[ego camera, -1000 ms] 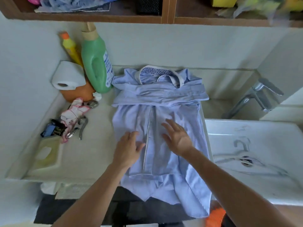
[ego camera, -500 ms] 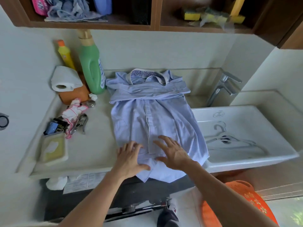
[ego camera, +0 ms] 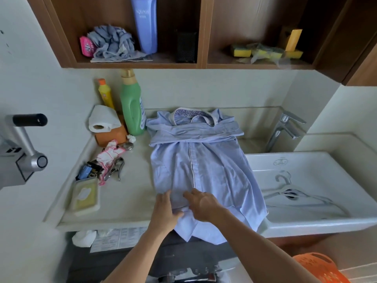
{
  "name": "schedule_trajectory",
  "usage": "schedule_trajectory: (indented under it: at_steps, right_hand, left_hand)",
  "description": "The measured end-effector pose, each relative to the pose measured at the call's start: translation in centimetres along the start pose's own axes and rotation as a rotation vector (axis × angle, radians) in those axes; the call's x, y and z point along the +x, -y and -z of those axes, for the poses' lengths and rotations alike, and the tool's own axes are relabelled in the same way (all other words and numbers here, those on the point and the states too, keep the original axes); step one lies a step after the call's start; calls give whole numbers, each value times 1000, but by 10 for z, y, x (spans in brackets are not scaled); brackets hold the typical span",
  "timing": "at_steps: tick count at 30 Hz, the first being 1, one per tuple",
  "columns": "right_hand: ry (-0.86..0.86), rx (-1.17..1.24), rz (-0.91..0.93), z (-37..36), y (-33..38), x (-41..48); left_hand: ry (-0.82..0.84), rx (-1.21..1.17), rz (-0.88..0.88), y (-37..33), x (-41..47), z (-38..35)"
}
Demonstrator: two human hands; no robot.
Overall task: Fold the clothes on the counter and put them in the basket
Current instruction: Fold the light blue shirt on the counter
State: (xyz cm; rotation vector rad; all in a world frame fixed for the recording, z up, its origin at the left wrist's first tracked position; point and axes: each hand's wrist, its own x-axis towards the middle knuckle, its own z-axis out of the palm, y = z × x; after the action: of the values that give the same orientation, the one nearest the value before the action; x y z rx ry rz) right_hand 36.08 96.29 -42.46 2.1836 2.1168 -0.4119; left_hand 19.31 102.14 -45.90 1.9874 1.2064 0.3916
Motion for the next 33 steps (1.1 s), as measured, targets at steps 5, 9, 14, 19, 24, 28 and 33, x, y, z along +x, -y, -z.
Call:
schedule_trajectory:
  at_steps: [5, 9, 14, 19, 24, 28, 33]
  right_hand:
    - [57, 189, -132, 7, 4, 6]
    - [1, 453, -125, 8, -3, -2]
    - [-111, 549, -153, 12, -8, -4]
    - [-217, 573, -79, 10, -1, -4]
    - [-307, 667, -18, 15, -5, -5]
    - [-301, 573, -61, 24, -6, -5]
    - [-358, 488, -81, 47, 3, 7]
  left_hand:
    - [30, -37, 148, -10, 1, 3]
    - [-47, -210, 242, -24, 0, 3]
    - [-135, -342, 218, -39, 9, 6]
    - [58, -497, 124, -55, 6, 11]
    - [-117, -428, 102, -58, 17, 17]
    - [-130, -380, 28, -71, 19, 38]
    - [-55, -211, -139, -83, 20, 63]
